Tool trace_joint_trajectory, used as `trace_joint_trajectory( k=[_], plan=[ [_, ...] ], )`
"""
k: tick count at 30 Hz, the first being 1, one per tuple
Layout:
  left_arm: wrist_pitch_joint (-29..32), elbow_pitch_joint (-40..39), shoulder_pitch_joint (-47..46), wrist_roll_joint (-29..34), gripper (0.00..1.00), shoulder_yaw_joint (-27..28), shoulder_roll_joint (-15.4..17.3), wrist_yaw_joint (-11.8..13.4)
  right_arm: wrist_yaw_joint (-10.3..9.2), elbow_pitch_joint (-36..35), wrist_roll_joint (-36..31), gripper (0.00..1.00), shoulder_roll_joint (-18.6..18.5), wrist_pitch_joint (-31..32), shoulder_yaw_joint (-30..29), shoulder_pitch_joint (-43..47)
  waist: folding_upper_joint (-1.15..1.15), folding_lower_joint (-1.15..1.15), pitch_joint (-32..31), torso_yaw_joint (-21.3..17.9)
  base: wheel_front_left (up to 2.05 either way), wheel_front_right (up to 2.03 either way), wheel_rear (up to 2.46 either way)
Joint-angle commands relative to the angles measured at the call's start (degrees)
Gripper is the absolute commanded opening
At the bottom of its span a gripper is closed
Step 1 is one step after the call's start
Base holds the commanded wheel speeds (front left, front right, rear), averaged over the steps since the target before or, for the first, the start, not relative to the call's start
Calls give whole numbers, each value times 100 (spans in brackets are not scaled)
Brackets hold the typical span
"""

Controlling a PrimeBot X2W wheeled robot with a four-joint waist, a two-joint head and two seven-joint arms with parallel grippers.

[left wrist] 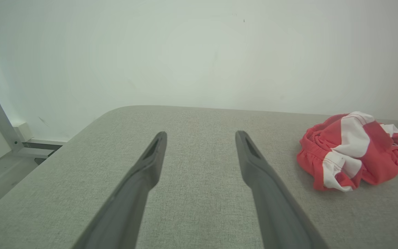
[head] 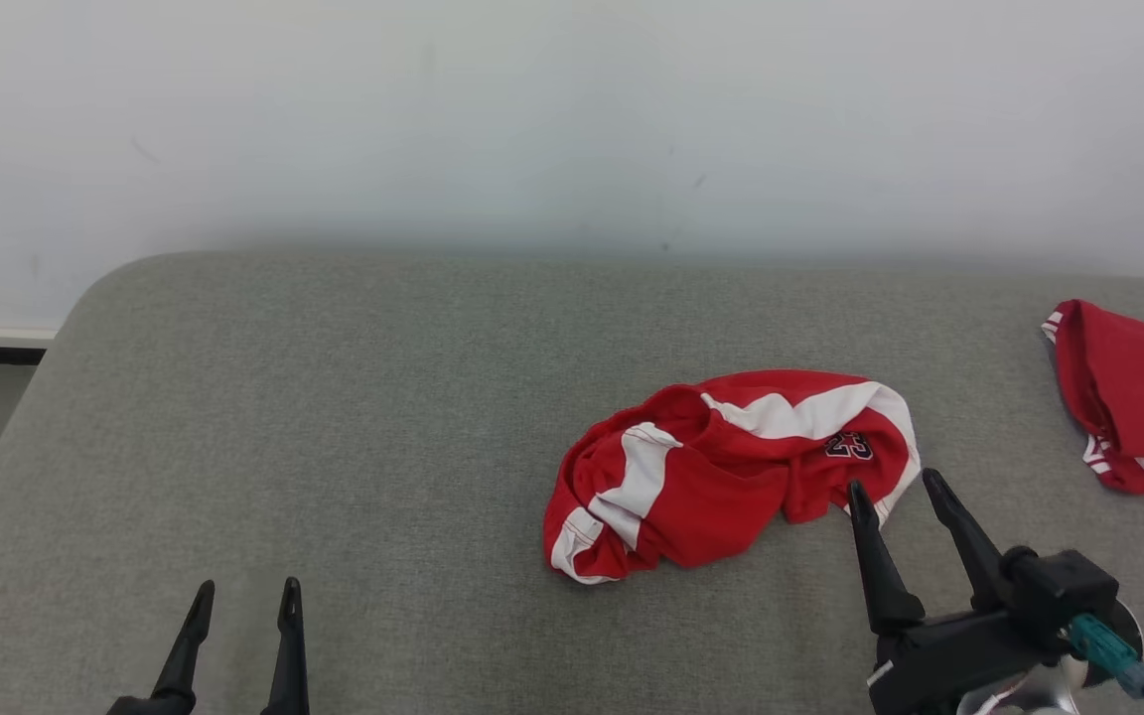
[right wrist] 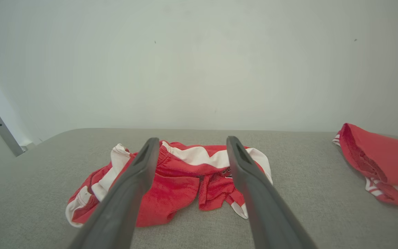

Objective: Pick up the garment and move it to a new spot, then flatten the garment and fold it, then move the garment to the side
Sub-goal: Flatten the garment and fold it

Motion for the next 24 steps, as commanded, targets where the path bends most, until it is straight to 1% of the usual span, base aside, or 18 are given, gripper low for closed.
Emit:
trace_joint_trajectory(
  k=[1,7,14,19,24],
  plan=[
    [-17,32,-101,63,100,-20,-15,-31,0,117,65,100,-100,89,122,-247,0,0,36,209,0,0,0],
    [-17,69,-227,103,100,-103,-40,-38,0,535,108,100,-261,328,457,-908,0,0,95,448,0,0,0],
    [-17,143,-426,105,100,-232,-132,-90,0,1348,237,100,-550,527,891,-1711,0,0,259,805,0,0,0],
    [-17,215,-569,124,100,-312,-264,-154,0,1954,402,100,-771,639,1295,-2065,0,0,405,1070,0,0,0],
    [-17,314,-692,136,100,-321,-405,-243,0,2453,581,100,-887,661,1637,-2289,0,0,525,1245,0,0,0]
  ],
)
